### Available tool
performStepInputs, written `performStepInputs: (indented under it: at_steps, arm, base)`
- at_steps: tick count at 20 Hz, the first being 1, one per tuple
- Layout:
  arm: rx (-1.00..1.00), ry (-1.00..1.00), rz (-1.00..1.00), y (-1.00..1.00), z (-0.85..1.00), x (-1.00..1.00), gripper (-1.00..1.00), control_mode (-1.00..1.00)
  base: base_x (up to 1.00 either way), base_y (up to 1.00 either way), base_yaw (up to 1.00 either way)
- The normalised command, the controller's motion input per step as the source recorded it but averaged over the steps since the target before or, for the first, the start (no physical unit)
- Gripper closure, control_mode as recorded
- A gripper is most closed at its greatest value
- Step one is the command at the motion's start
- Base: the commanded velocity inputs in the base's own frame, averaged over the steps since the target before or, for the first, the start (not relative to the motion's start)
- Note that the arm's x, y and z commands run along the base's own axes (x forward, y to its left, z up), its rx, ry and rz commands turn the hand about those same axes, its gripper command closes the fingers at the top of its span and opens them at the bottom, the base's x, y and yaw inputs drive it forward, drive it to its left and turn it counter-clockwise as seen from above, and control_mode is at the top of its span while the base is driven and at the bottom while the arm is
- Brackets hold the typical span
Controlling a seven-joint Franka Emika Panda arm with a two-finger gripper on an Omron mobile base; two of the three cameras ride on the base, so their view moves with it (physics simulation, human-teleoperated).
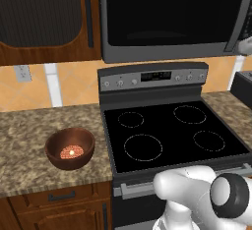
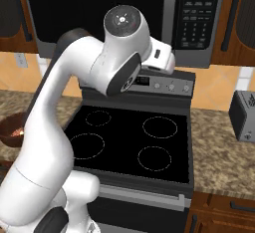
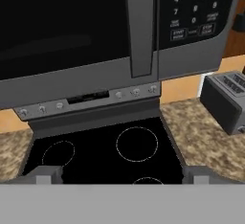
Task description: Open the microwave, place the bowl with waffle inside the microwave, then close the microwave door and turn it on.
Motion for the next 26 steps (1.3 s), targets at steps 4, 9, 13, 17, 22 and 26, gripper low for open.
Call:
performStepInputs:
  at_steps: [4,9,13,17,22,26]
  arm:
    - [0.0,-0.06,-0.07,-0.03,0.02,0.73,-1.0,-1.0]
    - [0.01,-0.04,-0.05,-0.38,0.24,0.6,-1.0,-1.0]
    - [0.02,-0.01,0.0,-0.33,0.07,0.51,-1.0,-1.0]
    - [0.0,-0.01,0.0,-0.12,0.0,0.53,-1.0,-1.0]
    - [0.03,-0.05,0.0,-0.17,0.02,0.57,-1.0,-1.0]
    - [0.04,-0.08,0.0,-0.3,0.01,0.44,-1.0,-1.0]
  base:
    - [0.0,0.0,0.0]
    - [0.0,0.0,0.0]
    - [0.0,0.0,0.0]
    - [0.0,0.0,0.0]
    - [0.0,0.0,0.0]
    - [0.0,0.0,0.0]
